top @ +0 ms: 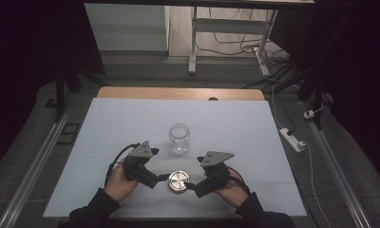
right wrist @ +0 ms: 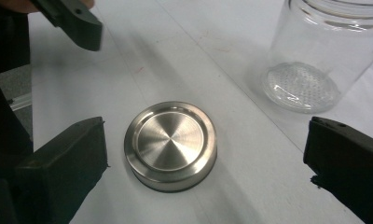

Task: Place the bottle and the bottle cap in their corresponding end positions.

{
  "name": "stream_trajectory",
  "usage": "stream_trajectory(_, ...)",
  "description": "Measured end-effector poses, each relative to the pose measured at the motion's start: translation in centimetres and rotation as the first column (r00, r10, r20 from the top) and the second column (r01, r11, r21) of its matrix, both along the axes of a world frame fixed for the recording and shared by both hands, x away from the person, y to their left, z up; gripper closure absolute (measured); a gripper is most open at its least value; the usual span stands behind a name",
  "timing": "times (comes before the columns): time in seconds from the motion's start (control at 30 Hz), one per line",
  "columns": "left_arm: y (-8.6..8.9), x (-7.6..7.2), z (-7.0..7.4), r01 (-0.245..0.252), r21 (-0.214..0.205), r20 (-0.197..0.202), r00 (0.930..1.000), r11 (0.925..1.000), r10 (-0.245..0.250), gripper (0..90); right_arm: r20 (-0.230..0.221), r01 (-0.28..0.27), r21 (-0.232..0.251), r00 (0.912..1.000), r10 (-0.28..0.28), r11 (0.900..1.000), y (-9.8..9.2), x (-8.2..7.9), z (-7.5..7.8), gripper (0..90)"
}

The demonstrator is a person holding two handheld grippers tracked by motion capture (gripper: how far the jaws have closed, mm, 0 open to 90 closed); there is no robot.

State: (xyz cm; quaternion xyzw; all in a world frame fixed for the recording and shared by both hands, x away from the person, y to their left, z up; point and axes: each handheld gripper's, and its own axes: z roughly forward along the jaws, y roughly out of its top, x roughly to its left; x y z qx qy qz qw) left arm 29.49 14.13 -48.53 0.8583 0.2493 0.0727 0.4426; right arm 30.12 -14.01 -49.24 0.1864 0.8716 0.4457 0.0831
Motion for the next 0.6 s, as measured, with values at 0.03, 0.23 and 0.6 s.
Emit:
stream_trajectory(0.03,0.2,-0.2,0.0,-0.007,-0.001,0.0,1.0,1.0,0.007,0.0,0.001,0.004,0.0,1.0,-0.004,1.0,-0.1,0.0,0.0,0.0)
stream_trajectory(0.23,1.1,-1.0,-0.1,-0.036,-0.006,-0.014,0.9992,0.9993,0.036,0.0,0.002,0.017,0.001,0.9999,-0.017,0.9999,-0.7,-0.3,0.1,0.0)
stream_trajectory(0.6,3.0,-2.8,-0.2,-0.107,-0.006,-0.016,0.9941,0.9942,0.107,0.0,0.012,0.055,-0.004,0.9984,-0.055,0.9985,-2.5,-1.0,0.2,0.0)
